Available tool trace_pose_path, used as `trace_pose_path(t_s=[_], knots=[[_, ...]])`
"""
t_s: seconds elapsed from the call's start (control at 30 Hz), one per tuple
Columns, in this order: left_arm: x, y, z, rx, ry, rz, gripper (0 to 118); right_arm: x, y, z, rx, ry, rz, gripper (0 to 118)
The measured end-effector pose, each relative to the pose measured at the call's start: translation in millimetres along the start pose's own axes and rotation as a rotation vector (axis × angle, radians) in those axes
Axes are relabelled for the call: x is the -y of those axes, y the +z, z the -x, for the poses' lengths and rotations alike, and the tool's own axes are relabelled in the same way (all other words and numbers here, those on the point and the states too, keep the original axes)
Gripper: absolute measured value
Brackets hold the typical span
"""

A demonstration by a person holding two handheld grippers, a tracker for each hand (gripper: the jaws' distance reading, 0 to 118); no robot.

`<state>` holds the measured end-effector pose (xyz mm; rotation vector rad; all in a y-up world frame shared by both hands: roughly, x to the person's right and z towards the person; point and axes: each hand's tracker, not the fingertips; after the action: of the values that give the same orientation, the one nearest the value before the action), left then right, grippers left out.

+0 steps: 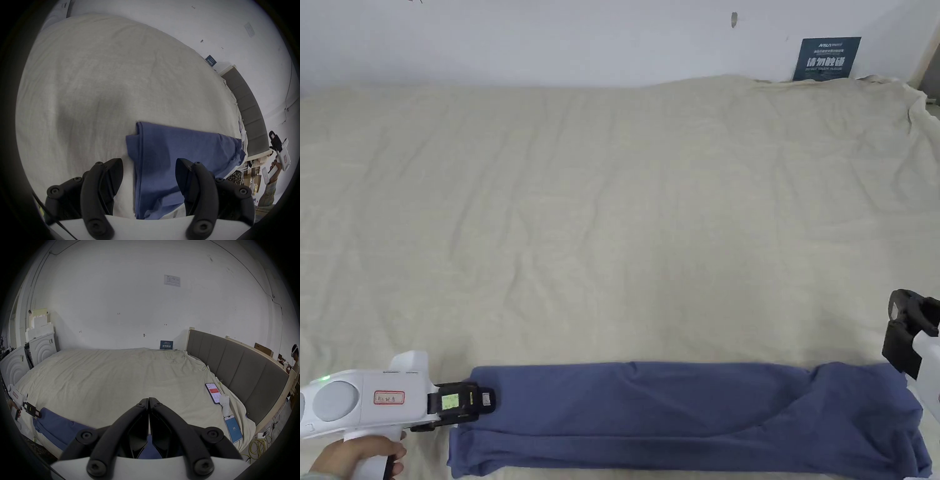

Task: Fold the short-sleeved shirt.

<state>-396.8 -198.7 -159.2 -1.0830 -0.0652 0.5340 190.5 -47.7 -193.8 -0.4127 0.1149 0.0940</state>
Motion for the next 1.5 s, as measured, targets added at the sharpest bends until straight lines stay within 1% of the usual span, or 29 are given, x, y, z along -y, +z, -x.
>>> trace_pose_path(t_s=[0.07,0.17,0.23,0.27,0.3,0.4,0.53,0.8,0.97,1.17,1.23,1.3,1.43,1.5], knots=[[-1,3,-6,0.003,-0.005,0.009,68,0,-1,0,-0.001,-0.001,0.004,0],[-1,2,-13,0.009,-0.027,0.02,51,1,-3,0,-0.003,-0.001,0.009,0],[-1,-1,-16,-0.004,-0.033,0.029,26,2,-3,1,-0.004,-0.004,0.014,0],[-1,-2,-18,-0.013,-0.038,0.027,18,2,-2,1,-0.004,-0.006,0.014,0],[-1,-2,-18,-0.006,-0.038,0.027,11,2,-2,1,-0.004,-0.008,0.014,0],[2,-3,-26,-0.011,-0.046,0.031,4,3,-3,0,-0.003,-0.008,0.017,0],[-2,11,-32,-0.041,-0.075,0.017,2,2,-1,-2,-0.005,-0.01,0.016,0],[-15,58,-37,-0.064,-0.051,-0.032,1,-3,0,-5,-0.019,-0.02,-0.004,0],[-21,79,-24,-0.171,-0.016,-0.064,1,-5,4,-6,-0.034,-0.024,-0.017,0],[-23,92,-18,-0.231,0.05,-0.048,1,-4,7,-11,-0.042,-0.032,-0.022,0],[-22,91,-32,-0.209,0.069,-0.041,1,-3,10,-13,-0.042,-0.035,-0.026,0],[-21,89,-53,-0.177,0.058,-0.03,1,-2,11,-15,-0.041,-0.039,-0.027,0],[-19,76,-107,-0.014,0.016,0.011,1,0,14,-21,-0.041,-0.056,-0.029,0],[-20,63,-134,0.025,-0.02,0.034,1,1,16,-24,-0.042,-0.065,-0.028,0]])
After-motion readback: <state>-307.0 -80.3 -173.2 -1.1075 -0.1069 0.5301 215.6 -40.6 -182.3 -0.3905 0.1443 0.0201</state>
